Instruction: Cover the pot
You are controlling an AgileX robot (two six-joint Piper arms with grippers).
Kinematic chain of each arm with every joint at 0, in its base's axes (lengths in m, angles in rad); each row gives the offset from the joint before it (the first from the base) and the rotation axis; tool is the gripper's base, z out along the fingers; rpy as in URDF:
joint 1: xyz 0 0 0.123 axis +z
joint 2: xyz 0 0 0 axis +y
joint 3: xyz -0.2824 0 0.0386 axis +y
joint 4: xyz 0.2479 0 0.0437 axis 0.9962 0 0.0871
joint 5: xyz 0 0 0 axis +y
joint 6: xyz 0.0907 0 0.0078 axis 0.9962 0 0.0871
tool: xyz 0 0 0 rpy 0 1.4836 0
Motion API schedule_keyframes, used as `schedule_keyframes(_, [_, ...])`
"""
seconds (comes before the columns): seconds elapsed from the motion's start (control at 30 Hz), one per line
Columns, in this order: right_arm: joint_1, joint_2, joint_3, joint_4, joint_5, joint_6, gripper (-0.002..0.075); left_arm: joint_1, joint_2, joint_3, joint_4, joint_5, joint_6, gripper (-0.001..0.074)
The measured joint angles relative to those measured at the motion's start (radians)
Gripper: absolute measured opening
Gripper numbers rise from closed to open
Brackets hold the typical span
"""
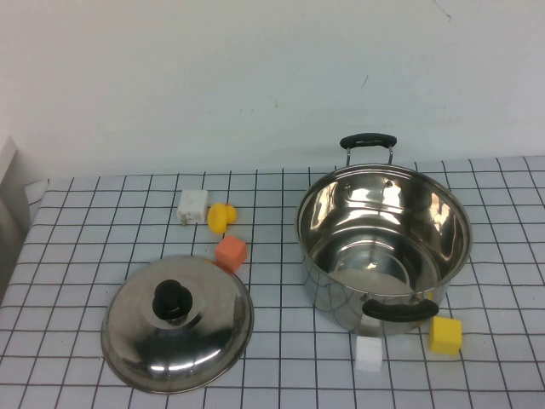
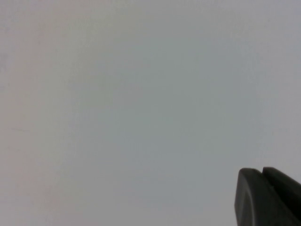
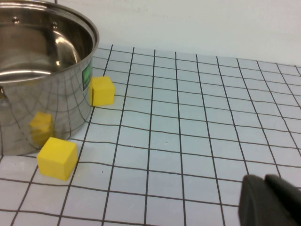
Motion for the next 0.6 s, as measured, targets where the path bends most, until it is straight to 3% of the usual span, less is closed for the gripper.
schedule_keyframes(0.3, [0.000, 0.000, 0.000, 0.000, 0.000, 0.000, 0.0009, 0.000, 0.288, -0.035, 0.000, -0.020, 0.030, -0.0001])
schedule_keyframes(0.6, [0.000, 0.000, 0.000, 0.000, 0.000, 0.000, 0.0009, 0.000, 0.616, -0.035, 0.002, -0.097, -0.158, -0.0001])
